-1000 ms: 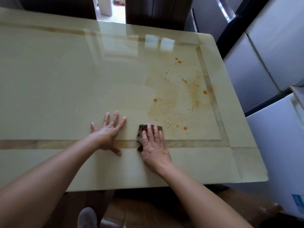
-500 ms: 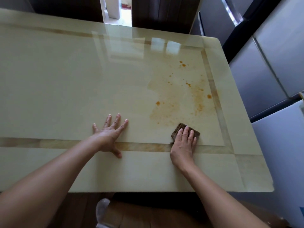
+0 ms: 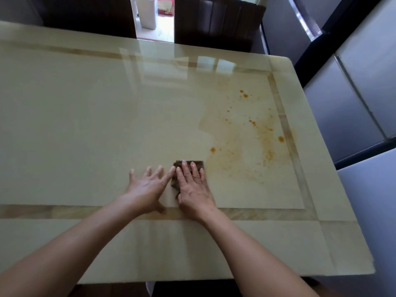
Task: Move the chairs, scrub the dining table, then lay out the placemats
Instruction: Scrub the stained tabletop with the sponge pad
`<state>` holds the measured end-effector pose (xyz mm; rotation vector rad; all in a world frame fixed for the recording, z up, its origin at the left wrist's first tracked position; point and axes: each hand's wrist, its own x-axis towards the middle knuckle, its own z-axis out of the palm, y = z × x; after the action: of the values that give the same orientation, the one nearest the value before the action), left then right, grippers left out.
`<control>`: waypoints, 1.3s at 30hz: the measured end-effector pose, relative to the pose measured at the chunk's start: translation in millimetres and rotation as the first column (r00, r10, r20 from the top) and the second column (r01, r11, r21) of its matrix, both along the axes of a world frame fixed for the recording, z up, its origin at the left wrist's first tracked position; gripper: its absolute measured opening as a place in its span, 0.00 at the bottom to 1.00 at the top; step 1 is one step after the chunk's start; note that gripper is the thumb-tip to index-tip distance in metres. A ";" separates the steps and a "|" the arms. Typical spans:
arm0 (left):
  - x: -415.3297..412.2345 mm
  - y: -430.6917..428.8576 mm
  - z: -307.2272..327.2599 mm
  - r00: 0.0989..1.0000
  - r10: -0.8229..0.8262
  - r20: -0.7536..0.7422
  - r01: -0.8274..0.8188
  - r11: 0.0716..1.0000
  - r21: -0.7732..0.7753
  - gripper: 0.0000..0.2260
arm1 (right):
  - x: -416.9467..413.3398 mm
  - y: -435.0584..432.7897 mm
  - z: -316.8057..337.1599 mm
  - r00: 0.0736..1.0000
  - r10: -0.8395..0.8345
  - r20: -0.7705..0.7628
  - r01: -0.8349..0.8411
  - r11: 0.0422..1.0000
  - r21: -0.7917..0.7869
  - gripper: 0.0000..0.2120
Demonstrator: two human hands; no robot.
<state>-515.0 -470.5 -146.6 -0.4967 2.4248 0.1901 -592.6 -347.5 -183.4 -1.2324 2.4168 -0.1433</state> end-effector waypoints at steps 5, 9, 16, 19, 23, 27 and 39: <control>-51.4 -18.0 10.5 0.994 -0.003 -0.111 0.003 1.000 0.001 0.56 | -56.1 14.5 0.5 0.983 -0.182 -0.035 0.183 0.983 0.009 0.33; -81.4 -28.8 1.9 0.996 0.047 -0.072 -0.041 0.996 0.079 0.58 | -94.5 57.4 -2.4 0.946 -0.313 -0.088 0.318 0.946 0.060 0.36; -97.5 -36.1 -10.2 0.997 0.079 0.006 -0.079 0.990 0.121 0.59 | -118.4 79.7 -10.0 0.891 -0.429 -0.150 0.445 0.890 0.095 0.40; -98.3 -34.2 -12.2 0.996 0.084 -0.003 -0.083 0.990 0.117 0.60 | -110.9 69.4 -10.1 0.854 -0.489 -0.177 0.505 0.861 0.060 0.39; -99.2 -34.4 -13.6 0.995 0.095 -0.003 -0.094 0.989 0.117 0.60 | -81.4 32.2 -7.9 0.911 -0.393 -0.124 0.395 0.919 -0.010 0.39; -98.8 -35.4 -15.8 0.993 0.116 -0.011 -0.114 0.985 0.126 0.61 | -61.2 -12.5 -6.8 0.985 -0.170 -0.023 0.169 0.984 -0.052 0.40; -97.6 -36.6 -15.1 0.995 0.103 0.008 -0.103 0.986 0.127 0.60 | -137.8 -33.5 -2.7 0.987 -0.160 -0.004 0.160 0.987 -0.001 0.34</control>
<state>-612.6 -507.1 -161.7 -0.5643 2.3690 0.3867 -730.4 -381.0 -186.0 -1.0387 2.5182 -0.1888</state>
